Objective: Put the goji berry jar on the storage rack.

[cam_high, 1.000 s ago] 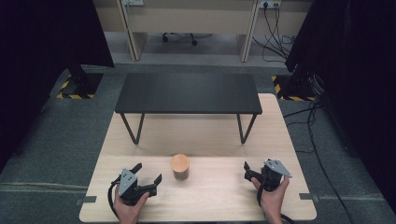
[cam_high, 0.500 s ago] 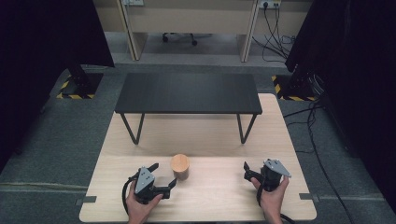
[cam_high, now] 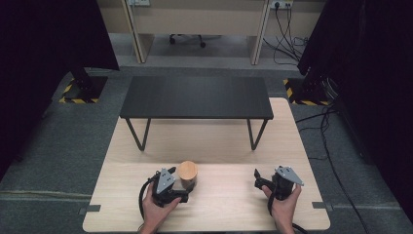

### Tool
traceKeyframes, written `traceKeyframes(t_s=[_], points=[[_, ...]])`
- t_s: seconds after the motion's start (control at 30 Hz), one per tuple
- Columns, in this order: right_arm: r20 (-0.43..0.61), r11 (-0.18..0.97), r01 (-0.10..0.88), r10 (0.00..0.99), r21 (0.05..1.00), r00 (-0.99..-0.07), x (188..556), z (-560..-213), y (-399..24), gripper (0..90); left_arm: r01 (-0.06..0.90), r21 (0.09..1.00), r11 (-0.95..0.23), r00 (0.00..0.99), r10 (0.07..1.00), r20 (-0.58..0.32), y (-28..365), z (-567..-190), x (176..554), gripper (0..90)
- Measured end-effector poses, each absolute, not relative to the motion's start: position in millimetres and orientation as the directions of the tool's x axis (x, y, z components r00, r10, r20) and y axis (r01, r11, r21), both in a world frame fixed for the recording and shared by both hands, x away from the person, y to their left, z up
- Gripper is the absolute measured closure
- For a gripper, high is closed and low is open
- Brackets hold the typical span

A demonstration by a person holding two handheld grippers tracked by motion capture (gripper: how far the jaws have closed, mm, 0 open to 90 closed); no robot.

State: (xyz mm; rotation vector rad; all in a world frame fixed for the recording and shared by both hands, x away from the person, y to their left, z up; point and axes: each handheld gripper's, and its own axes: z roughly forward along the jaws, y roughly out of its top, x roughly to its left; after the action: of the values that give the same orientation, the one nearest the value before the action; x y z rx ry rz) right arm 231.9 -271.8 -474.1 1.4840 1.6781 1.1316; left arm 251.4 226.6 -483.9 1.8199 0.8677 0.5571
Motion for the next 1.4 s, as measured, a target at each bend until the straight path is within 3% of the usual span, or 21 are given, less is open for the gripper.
traceKeyframes(t_s=[0.13, 0.37, 0.73, 1.4], points=[[0.086, 0.001, 0.444, 0.981, 0.896, -0.174, 231, -475, -272, 1.9, 0.323, 0.912, -0.251, 0.638, 0.77, -0.014, 221, -482, 257, 9.8], [0.084, 0.002, 0.44, 0.981, 0.898, -0.177, 230, -475, -272, 2.0, 0.327, 0.903, -0.28, 0.657, 0.754, -0.004, 215, -479, 267, 25.4], [0.082, 0.005, 0.439, 0.981, 0.899, -0.177, 230, -475, -271, 2.1, 0.328, 0.919, -0.221, 0.63, 0.776, -0.038, 217, -482, 261, 25.7], [0.07, 0.012, 0.435, 0.983, 0.9, -0.171, 229, -475, -269, 2.4, 0.229, 0.966, -0.122, 0.524, 0.851, -0.017, 231, -439, 230, 25.6]])
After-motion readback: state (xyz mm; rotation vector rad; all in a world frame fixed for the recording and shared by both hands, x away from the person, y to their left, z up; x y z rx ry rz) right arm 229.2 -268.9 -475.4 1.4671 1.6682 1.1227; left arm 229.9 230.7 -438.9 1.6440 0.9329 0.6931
